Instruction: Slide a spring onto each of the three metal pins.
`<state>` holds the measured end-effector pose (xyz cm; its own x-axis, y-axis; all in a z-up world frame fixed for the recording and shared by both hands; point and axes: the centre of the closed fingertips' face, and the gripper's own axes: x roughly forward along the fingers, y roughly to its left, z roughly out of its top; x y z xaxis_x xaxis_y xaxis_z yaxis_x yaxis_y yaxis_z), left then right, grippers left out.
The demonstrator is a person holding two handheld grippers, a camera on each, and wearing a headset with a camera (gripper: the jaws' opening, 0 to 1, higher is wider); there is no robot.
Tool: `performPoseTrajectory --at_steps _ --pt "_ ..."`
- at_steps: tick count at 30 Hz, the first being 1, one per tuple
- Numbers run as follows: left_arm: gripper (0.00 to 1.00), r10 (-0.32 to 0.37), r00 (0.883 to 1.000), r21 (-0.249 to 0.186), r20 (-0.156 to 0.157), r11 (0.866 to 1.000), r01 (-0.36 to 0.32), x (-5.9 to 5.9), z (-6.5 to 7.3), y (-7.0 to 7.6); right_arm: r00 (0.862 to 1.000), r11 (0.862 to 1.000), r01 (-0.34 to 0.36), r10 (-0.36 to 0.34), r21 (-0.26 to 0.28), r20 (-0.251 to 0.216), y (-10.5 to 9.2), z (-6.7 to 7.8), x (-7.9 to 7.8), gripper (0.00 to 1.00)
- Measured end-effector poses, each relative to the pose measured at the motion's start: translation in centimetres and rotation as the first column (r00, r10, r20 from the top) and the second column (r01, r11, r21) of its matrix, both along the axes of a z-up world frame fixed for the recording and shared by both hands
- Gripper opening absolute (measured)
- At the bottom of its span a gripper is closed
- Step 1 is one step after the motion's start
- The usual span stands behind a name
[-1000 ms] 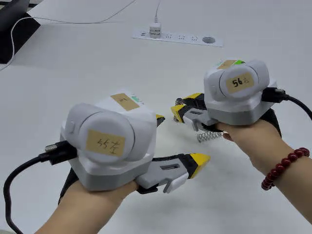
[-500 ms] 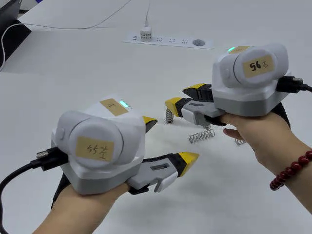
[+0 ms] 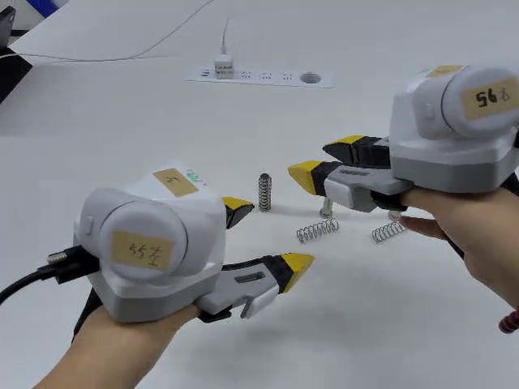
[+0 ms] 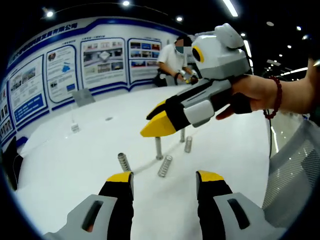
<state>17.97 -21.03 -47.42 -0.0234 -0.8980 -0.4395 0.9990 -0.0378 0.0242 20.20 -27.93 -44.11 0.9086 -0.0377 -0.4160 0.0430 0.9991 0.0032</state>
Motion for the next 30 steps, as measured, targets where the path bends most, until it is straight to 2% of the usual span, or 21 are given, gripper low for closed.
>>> performPoseTrajectory --at_steps 3,9,14,16,19,23,30 --pt "0.50 -0.016 1.000 0.001 -0.001 1.000 0.016 0.0 -0.1 -0.4 1.000 1.000 0.004 -0.004 0.005 0.008 -0.3 0.1 -0.9 0.35" --pt "0.47 -0.051 0.999 0.034 0.002 0.998 0.051 0.1 -1.1 -1.2 1.000 1.000 0.014 -0.014 -0.002 0.019 -1.0 0.2 -2.8 0.37" --pt "0.43 -0.072 0.997 0.059 0.029 0.996 0.070 0.2 -2.2 -1.9 0.999 1.000 0.022 -0.022 0.009 0.028 -1.4 0.1 -3.9 0.39" --pt "0.42 -0.081 0.996 0.075 0.023 0.994 0.079 0.1 -2.7 -2.2 0.999 1.000 0.019 -0.019 0.018 0.034 -1.3 0.1 -4.3 0.39" --pt "0.41 -0.095 0.995 0.091 0.035 0.992 0.092 0.2 -3.3 -2.7 0.999 0.999 0.020 -0.021 0.029 0.046 -1.2 0.1 -4.7 0.40" --pt "0.39 -0.097 0.995 0.095 0.023 0.991 0.095 0.5 -3.8 -3.4 0.998 0.998 0.026 -0.029 0.055 0.057 -1.3 -0.1 -5.3 0.40" --pt "0.34 -0.109 0.994 0.102 0.004 0.989 0.108 0.7 -4.6 -4.5 0.998 0.997 0.037 -0.041 0.066 0.050 -1.4 -0.8 -6.8 0.41"
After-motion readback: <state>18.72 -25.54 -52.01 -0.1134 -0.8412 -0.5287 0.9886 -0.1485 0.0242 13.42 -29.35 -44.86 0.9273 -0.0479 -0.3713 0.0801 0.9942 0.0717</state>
